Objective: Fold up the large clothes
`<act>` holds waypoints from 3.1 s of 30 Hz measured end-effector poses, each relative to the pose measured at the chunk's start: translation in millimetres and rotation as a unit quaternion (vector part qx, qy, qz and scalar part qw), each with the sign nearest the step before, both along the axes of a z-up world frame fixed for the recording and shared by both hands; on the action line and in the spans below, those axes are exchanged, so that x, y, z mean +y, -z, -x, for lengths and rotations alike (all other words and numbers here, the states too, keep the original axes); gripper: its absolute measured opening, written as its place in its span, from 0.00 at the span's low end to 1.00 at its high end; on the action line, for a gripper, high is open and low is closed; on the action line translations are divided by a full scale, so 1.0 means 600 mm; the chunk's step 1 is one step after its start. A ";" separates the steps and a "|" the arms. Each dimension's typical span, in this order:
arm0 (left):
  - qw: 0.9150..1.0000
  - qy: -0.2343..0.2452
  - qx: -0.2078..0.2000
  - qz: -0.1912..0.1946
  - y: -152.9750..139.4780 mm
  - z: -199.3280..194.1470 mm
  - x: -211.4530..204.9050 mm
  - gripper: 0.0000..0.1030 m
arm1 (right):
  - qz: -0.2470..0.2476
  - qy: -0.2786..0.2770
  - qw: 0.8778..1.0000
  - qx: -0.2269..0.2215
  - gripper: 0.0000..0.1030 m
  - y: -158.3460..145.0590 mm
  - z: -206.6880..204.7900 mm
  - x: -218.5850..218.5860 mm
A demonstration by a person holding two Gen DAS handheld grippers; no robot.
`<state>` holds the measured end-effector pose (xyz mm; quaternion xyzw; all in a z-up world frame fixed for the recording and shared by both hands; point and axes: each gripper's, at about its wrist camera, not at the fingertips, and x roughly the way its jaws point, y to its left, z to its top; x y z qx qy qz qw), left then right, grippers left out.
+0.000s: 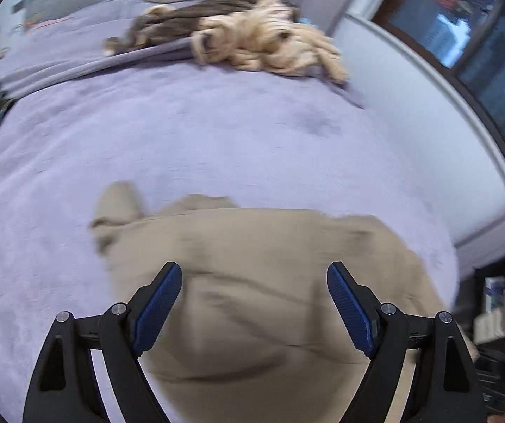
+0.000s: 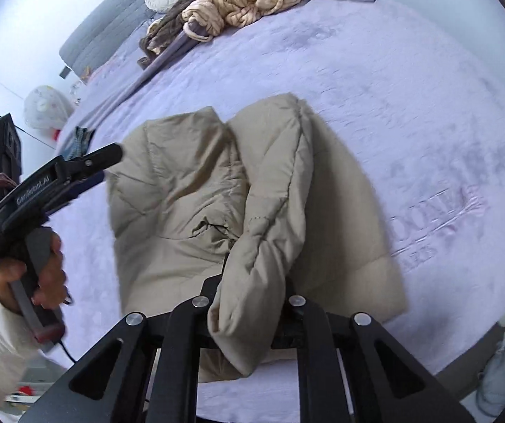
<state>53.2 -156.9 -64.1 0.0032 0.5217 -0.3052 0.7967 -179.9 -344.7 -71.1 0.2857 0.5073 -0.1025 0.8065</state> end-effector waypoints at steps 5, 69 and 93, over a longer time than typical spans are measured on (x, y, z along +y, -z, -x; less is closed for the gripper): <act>0.999 -0.020 0.022 -0.018 0.066 -0.015 -0.029 0.82 | 0.005 0.028 0.999 0.027 0.13 0.039 0.042 -0.032; 0.988 -0.097 0.070 -0.097 0.048 0.198 0.031 1.00 | -0.107 -0.042 0.993 0.033 0.74 0.097 -0.030 -0.132; 0.987 -0.079 0.138 -0.008 0.088 0.153 0.043 1.00 | -0.128 -0.013 0.991 0.025 0.93 0.106 -0.013 -0.212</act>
